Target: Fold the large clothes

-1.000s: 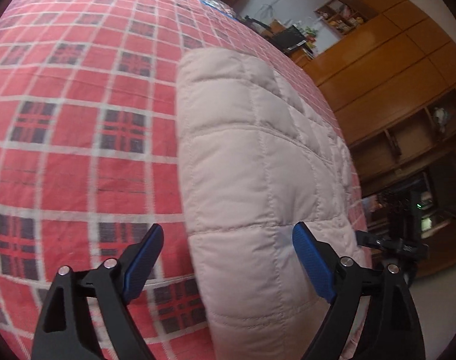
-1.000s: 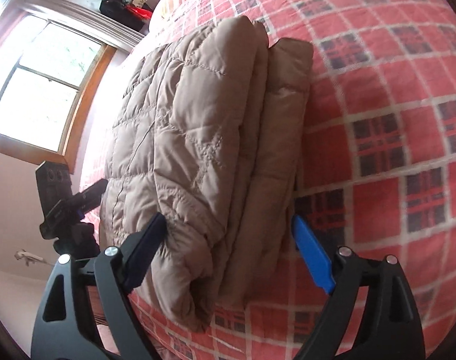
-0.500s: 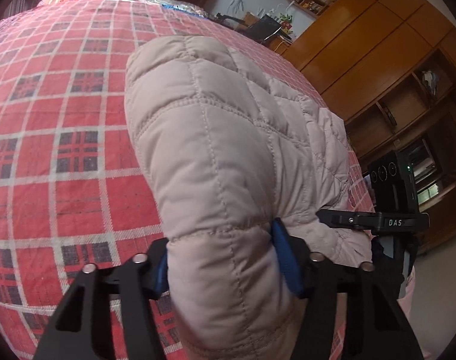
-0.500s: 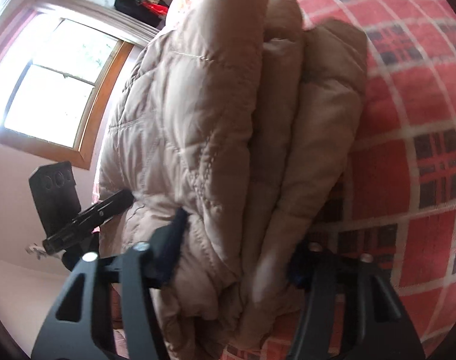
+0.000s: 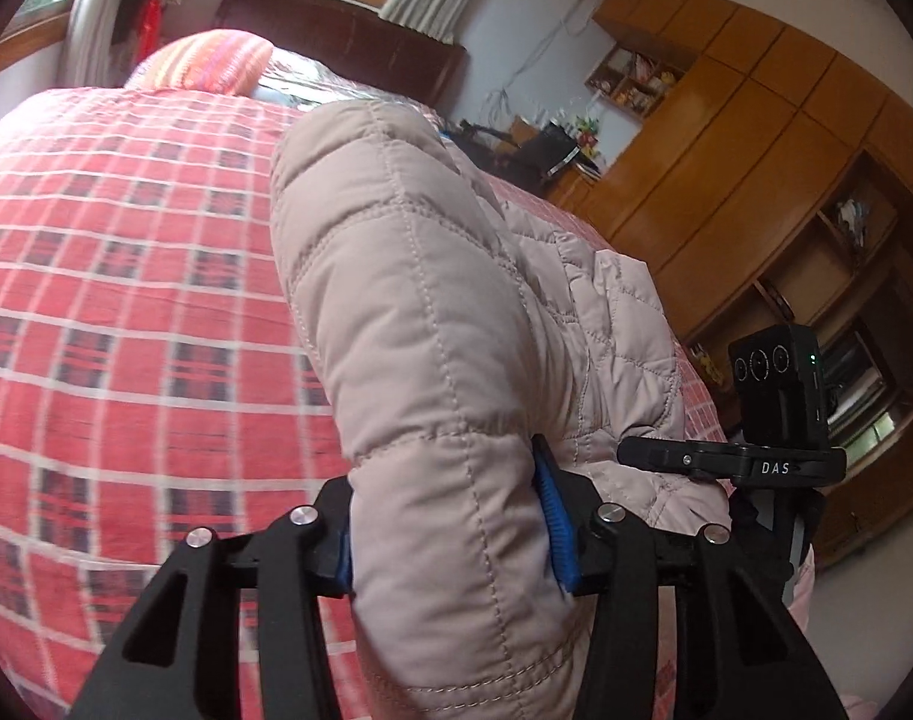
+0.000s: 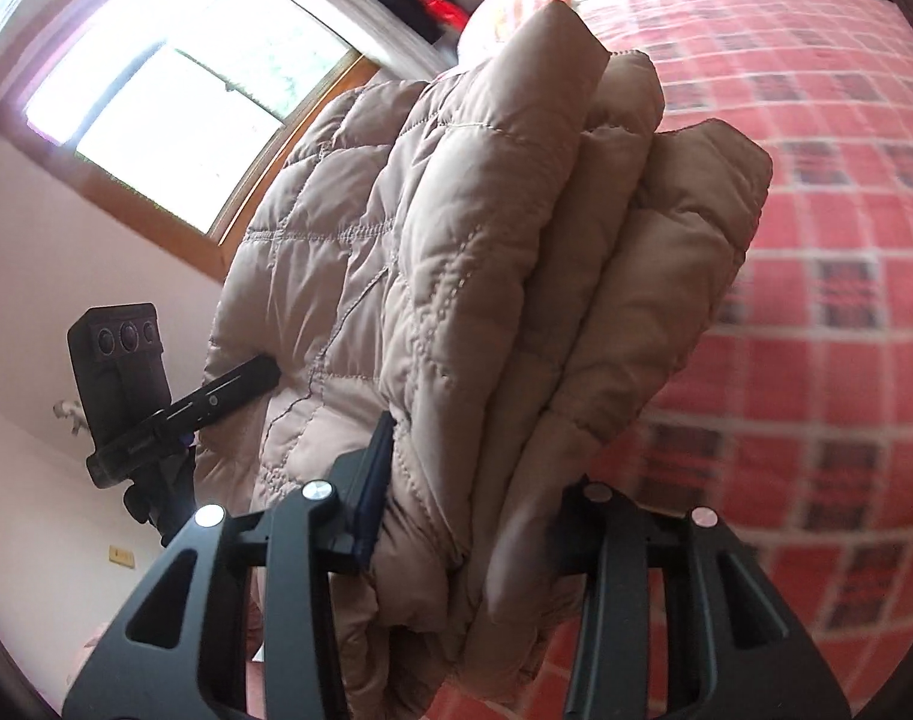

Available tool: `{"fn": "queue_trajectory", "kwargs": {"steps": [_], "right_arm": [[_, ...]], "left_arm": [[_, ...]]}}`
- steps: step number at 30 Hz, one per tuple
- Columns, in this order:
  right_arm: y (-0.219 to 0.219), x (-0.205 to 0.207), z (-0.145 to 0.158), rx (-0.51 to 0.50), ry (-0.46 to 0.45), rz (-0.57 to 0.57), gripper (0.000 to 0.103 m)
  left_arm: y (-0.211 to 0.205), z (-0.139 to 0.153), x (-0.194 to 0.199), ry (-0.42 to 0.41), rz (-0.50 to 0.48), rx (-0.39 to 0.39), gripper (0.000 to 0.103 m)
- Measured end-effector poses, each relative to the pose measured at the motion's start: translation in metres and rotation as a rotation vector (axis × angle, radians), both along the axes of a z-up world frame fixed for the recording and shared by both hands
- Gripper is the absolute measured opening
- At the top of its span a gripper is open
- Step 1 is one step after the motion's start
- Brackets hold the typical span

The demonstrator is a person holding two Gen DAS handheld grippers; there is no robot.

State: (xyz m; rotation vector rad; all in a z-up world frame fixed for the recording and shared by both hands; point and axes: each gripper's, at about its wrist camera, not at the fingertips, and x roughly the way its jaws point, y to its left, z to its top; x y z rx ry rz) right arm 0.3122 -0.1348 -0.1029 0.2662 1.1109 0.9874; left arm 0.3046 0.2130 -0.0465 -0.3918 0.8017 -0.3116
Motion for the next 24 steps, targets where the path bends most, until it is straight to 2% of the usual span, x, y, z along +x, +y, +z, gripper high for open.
{"fn": "queue_trajectory", "kwargs": {"steps": [2,6,8,10,13,15,18,19,20,21,23,24], "right_arm": [[0.030,0.016,-0.015,-0.018,-0.001,0.013,0.040],[0.052,0.034,-0.042,-0.055,0.054,0.010,0.040],[0.057,0.041,-0.062,-0.075,0.093,-0.001,0.041],[0.056,0.045,-0.073,-0.063,0.121,-0.007,0.042],[0.055,0.043,-0.088,-0.064,0.160,-0.022,0.044],[0.058,0.048,-0.085,-0.078,0.162,-0.031,0.045],[0.069,0.047,-0.076,-0.114,0.138,-0.052,0.056],[0.075,0.044,-0.073,-0.129,0.124,-0.065,0.064],[0.080,0.041,-0.067,-0.137,0.113,-0.073,0.068],[0.080,0.037,-0.063,-0.150,0.094,-0.081,0.070],[0.077,0.026,-0.053,-0.178,0.055,-0.104,0.083],[0.074,0.018,-0.046,-0.193,0.021,-0.117,0.085]], "left_arm": [[0.016,-0.006,0.000,0.008,0.021,0.009,0.049],[0.041,-0.033,0.014,0.060,0.032,-0.002,0.051],[0.046,-0.052,0.023,0.100,0.030,-0.002,0.056],[0.046,-0.062,0.027,0.099,0.018,0.013,0.063],[0.040,-0.065,0.028,0.084,0.009,0.068,0.067],[0.037,-0.065,0.032,0.086,0.011,0.076,0.068],[0.037,-0.063,0.034,0.109,0.025,0.070,0.074],[0.039,-0.062,0.032,0.118,0.030,0.069,0.077],[0.042,-0.059,0.033,0.125,0.035,0.073,0.078],[0.042,-0.055,0.032,0.135,0.047,0.087,0.080],[0.040,-0.045,0.022,0.137,0.063,0.121,0.081],[0.037,-0.039,0.016,0.137,0.080,0.159,0.084]]}}
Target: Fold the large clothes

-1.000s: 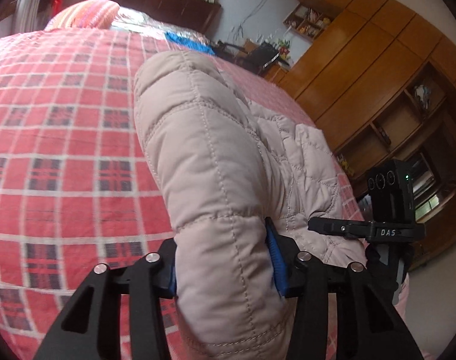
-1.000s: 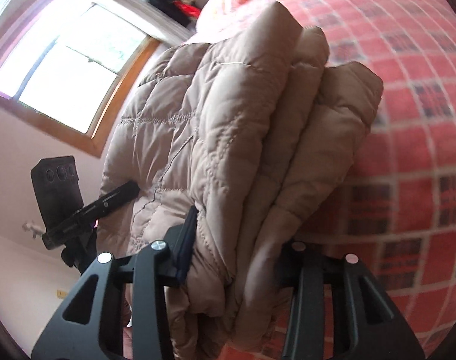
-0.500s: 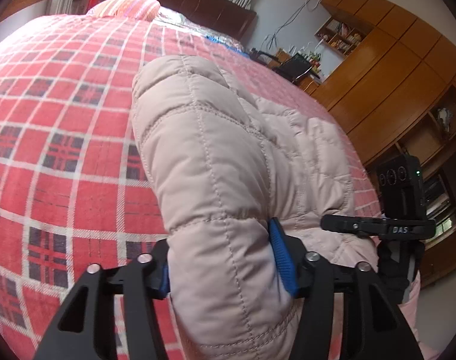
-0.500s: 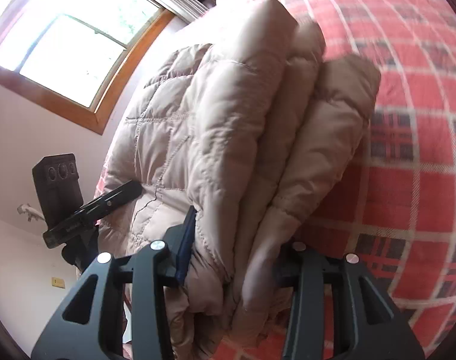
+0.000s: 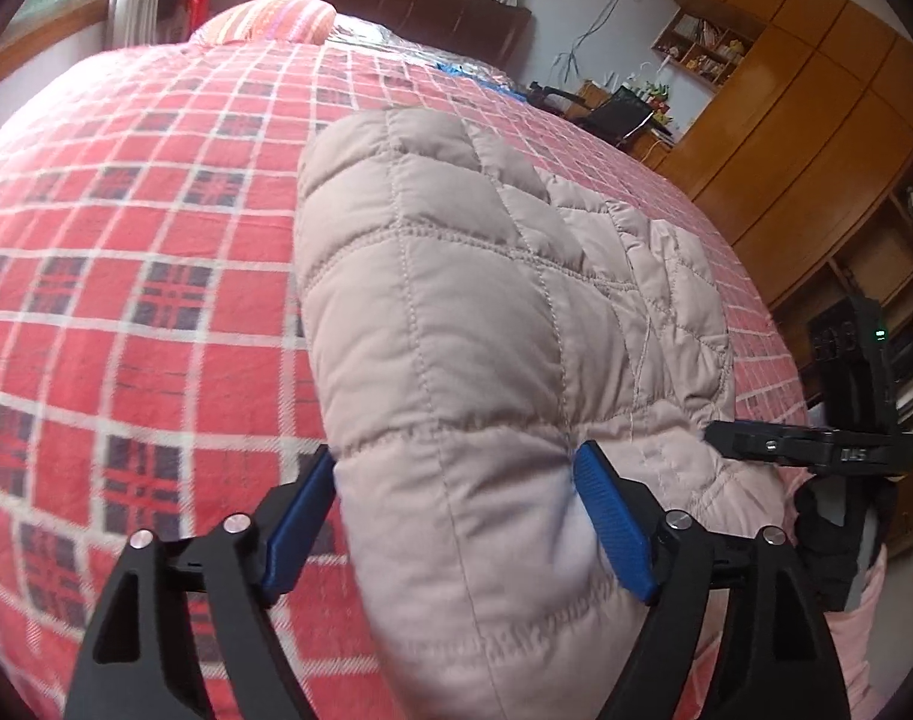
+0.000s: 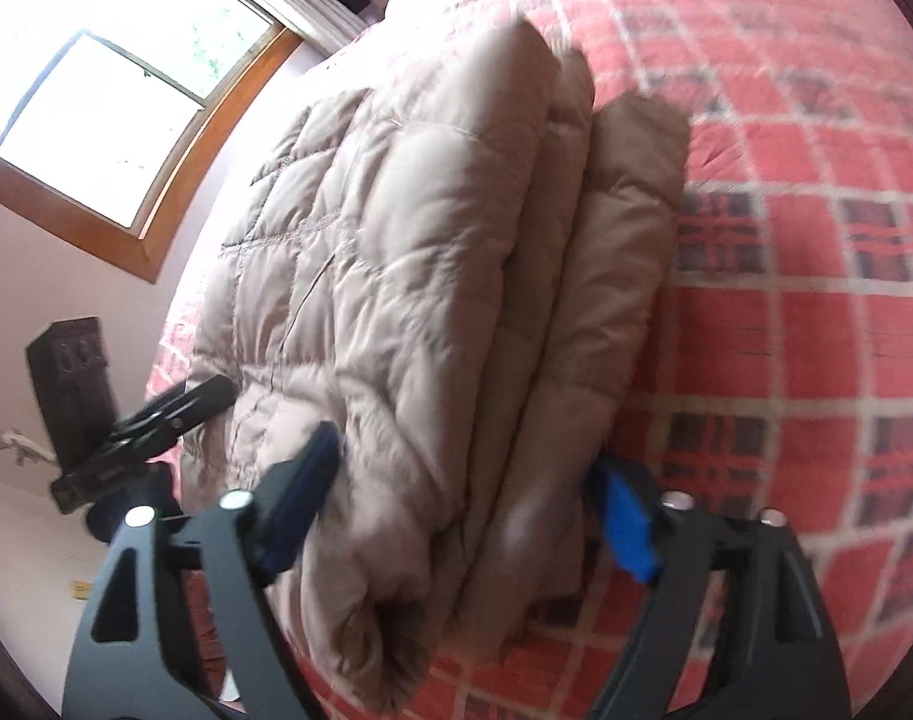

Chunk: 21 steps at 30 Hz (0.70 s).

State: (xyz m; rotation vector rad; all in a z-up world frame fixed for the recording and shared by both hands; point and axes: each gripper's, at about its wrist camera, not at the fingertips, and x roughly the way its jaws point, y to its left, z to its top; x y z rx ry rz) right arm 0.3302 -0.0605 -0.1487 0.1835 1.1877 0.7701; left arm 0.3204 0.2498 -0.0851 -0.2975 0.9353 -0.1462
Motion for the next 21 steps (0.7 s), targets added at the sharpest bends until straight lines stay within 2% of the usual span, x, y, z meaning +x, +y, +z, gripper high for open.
{"fn": "queue_trajectory", "kwargs": {"steps": [3,6,8,11,16,21], "right_arm": [[-0.005,-0.029,0.022,-0.076,-0.108,-0.043,0.090],[-0.008,-0.060,0.035,-0.127,-0.184,-0.085,0.092],[-0.007,-0.079,0.036,-0.149,-0.192,-0.104,0.094],[-0.001,-0.109,0.037,-0.209,-0.227,-0.139,0.094],[-0.010,-0.134,0.035,-0.295,-0.273,-0.190,0.095],[-0.013,-0.165,0.041,-0.329,-0.311,-0.212,0.095]], "left_arm": [[-0.006,0.013,-0.024,-0.017,0.056,0.097,0.088],[-0.008,0.024,-0.051,-0.040,0.104,0.139,0.088],[-0.008,0.028,-0.072,-0.052,0.127,0.154,0.088],[-0.008,0.034,-0.097,-0.060,0.180,0.215,0.088],[-0.019,0.038,-0.129,-0.054,0.178,0.247,0.088],[-0.028,0.039,-0.152,-0.055,0.193,0.272,0.088]]}}
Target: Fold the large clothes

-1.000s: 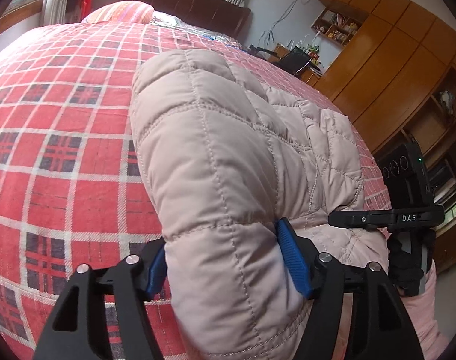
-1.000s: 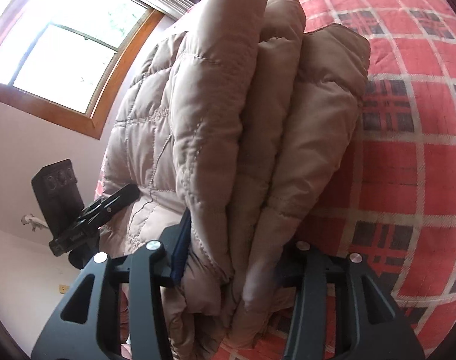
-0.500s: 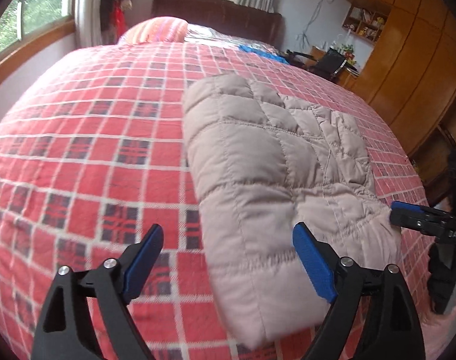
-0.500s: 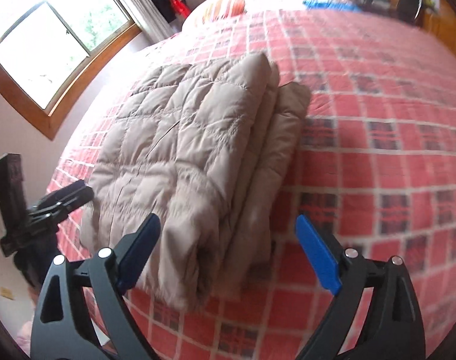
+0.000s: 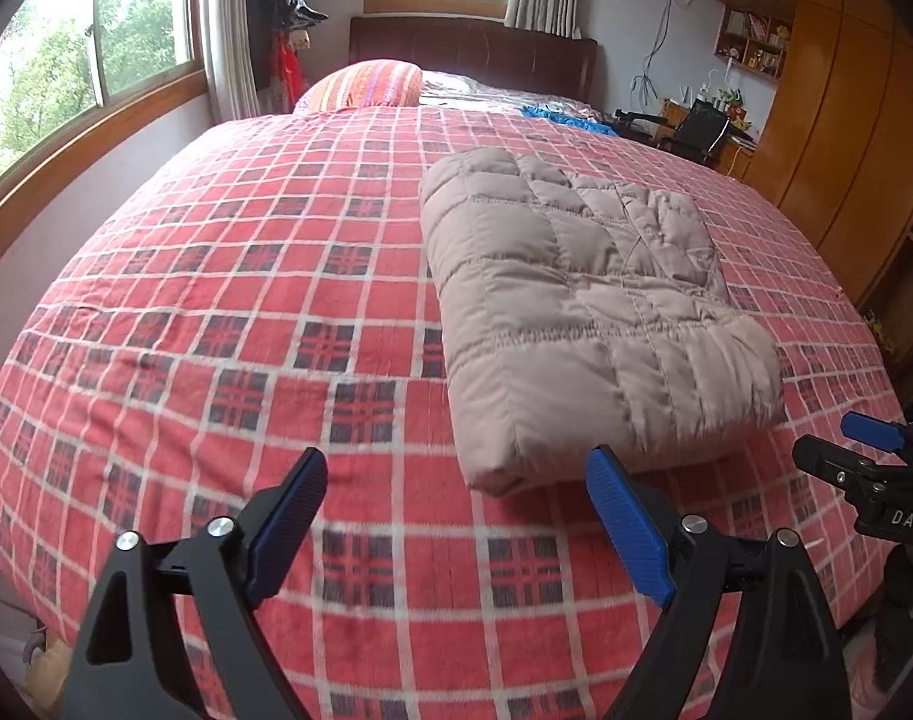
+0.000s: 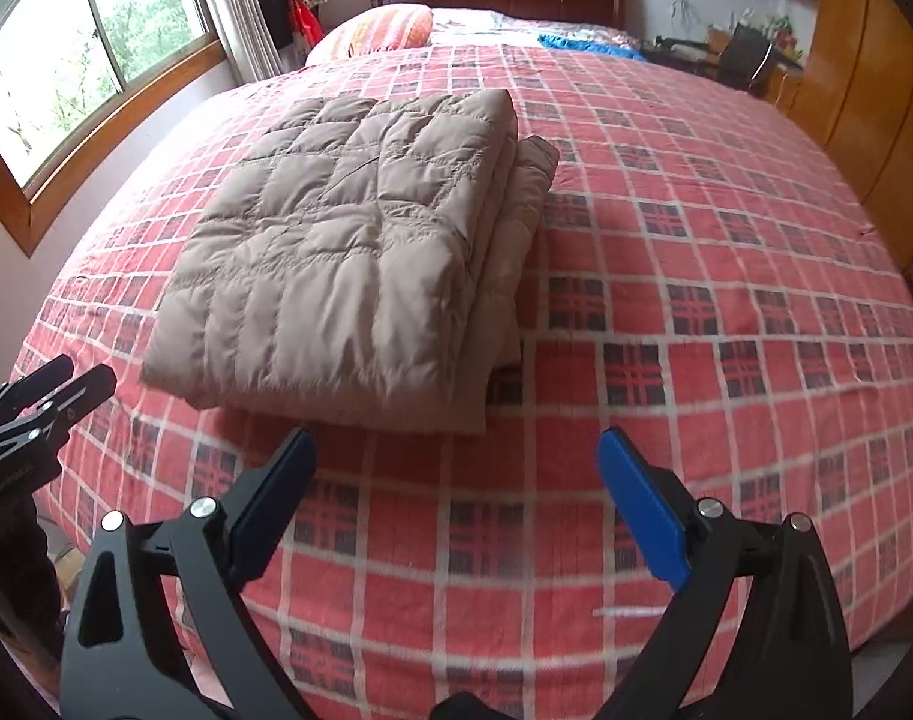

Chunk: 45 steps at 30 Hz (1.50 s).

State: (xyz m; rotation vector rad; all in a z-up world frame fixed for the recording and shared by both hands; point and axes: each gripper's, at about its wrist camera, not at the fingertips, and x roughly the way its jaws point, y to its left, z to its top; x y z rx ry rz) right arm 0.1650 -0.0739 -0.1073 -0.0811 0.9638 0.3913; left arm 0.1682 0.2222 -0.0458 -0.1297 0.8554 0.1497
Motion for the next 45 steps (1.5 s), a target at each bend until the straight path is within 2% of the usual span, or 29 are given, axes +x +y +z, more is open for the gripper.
{"fn": "queue_trajectory", "kwargs": {"steps": [5,11,17,32,45], "right_arm": [[-0.001,-0.025,0.015,-0.001,-0.036,-0.002,0.095],[-0.007,-0.049,0.021,-0.035,-0.105,-0.061,0.095],[-0.010,-0.067,0.023,-0.036,-0.131,-0.088,0.095],[-0.014,-0.074,0.022,-0.045,-0.145,-0.115,0.095],[-0.010,-0.078,0.020,-0.048,-0.139,-0.129,0.095]], "left_arm": [[-0.007,0.007,-0.022,-0.032,0.017,0.024,0.088],[-0.015,0.018,-0.047,-0.067,0.046,0.067,0.088],[-0.022,0.023,-0.063,-0.083,0.070,0.086,0.088],[-0.031,0.024,-0.076,-0.091,0.087,0.130,0.088],[-0.031,0.022,-0.077,-0.088,0.083,0.130,0.088]]}}
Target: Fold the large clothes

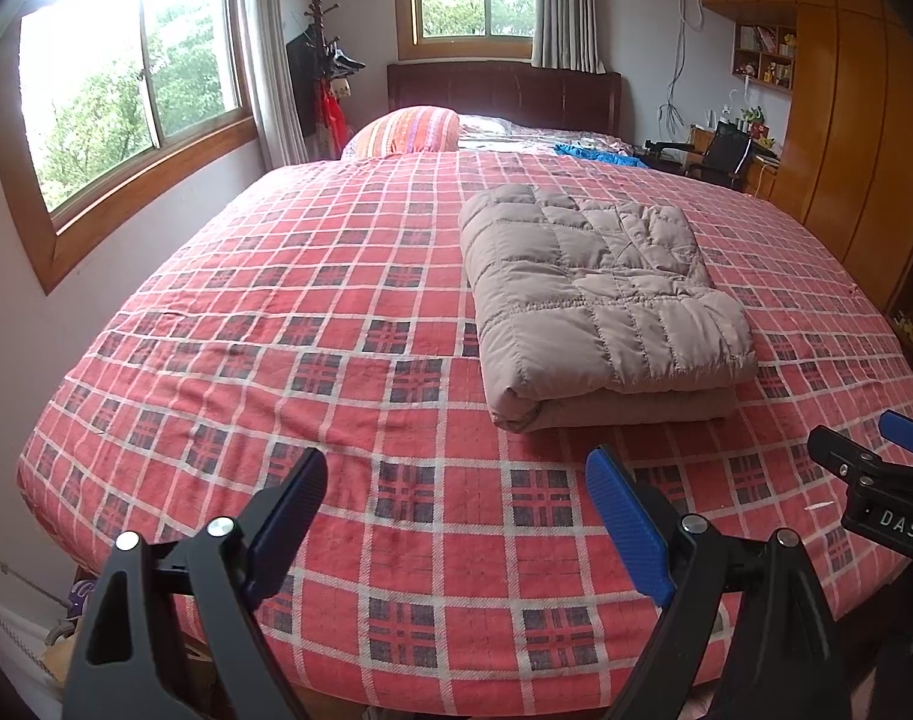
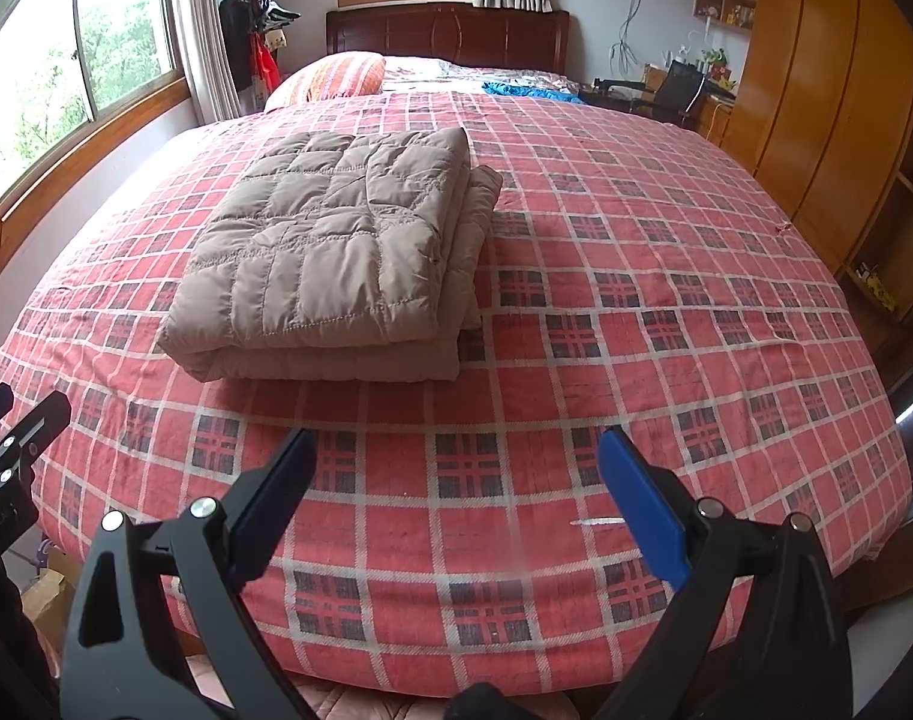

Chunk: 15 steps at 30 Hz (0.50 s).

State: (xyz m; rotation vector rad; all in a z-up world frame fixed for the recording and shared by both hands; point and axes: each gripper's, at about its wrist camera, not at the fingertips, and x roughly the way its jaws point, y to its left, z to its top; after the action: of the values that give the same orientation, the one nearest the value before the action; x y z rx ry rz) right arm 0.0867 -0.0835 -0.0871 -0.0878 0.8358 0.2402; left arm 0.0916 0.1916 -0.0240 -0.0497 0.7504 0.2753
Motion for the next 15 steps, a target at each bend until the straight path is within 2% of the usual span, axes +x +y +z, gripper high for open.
{"fn": "queue_trajectory", "kwargs": {"steps": [15], "right_arm": [[0.0012,-0.0004,-0.0026,0.001,0.010,-0.013,0.095]], "left_arm": [[0.0010,-0.0004,0.0002,0.001,-0.003,0.003,0.088]]}}
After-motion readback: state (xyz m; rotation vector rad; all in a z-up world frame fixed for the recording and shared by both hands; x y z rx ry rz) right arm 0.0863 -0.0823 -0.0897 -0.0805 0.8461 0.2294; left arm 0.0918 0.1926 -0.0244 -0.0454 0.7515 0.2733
